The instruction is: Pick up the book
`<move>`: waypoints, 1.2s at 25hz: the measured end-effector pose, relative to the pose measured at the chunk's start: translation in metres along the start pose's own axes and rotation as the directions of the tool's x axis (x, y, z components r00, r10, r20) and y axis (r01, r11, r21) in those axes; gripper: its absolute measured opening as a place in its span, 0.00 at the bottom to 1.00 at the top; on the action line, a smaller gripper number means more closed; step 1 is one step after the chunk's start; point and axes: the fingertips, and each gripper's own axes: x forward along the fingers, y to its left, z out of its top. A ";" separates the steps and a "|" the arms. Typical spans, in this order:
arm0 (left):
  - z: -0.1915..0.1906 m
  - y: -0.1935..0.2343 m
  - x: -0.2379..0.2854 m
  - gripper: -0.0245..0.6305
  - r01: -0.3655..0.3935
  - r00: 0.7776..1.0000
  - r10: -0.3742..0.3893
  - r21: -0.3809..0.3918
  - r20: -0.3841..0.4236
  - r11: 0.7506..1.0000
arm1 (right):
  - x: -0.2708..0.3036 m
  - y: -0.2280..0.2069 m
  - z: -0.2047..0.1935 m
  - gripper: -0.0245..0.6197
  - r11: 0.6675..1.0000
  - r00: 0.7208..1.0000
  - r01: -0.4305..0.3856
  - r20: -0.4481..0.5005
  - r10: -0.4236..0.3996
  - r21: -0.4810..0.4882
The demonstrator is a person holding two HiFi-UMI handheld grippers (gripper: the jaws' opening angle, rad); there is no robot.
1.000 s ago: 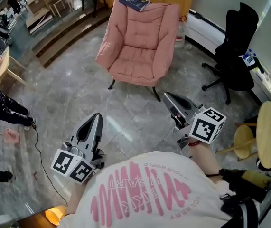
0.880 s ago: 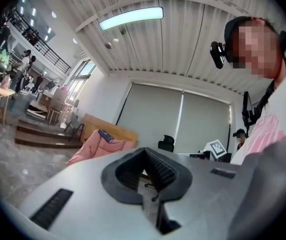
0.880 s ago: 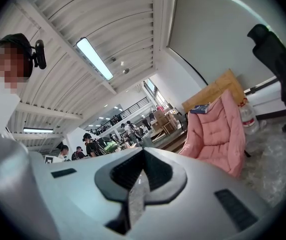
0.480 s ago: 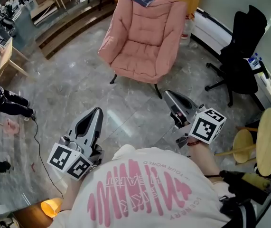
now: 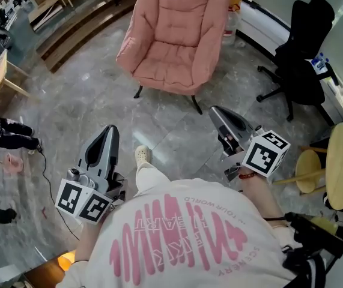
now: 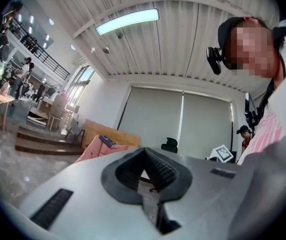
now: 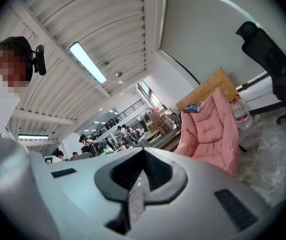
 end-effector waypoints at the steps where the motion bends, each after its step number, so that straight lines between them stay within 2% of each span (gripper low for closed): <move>1: 0.001 0.004 0.002 0.05 -0.002 1.000 0.002 -0.010 0.006 1.000 | -0.001 -0.001 0.001 0.05 1.000 1.000 0.008 0.005 -0.008 -0.004; 5: 0.004 0.016 0.020 0.05 0.036 0.999 -0.036 -0.038 0.003 0.999 | 0.001 -0.004 0.007 0.05 0.999 0.999 0.040 0.035 -0.040 -0.015; 11: 0.006 0.034 0.049 0.05 0.111 0.993 -0.111 -0.005 -0.039 0.994 | 0.026 -0.012 0.014 0.05 0.997 0.996 0.075 0.051 -0.074 -0.014; 20: 0.018 0.097 0.090 0.05 0.166 0.985 -0.168 -0.041 -0.048 0.985 | 0.083 -0.020 0.019 0.05 0.991 0.989 0.132 0.065 -0.131 -0.009; 30: 0.026 0.140 0.153 0.05 0.291 0.952 -0.296 -0.066 -0.075 0.954 | 0.119 -0.040 0.036 0.05 0.967 0.960 0.253 0.122 -0.253 0.013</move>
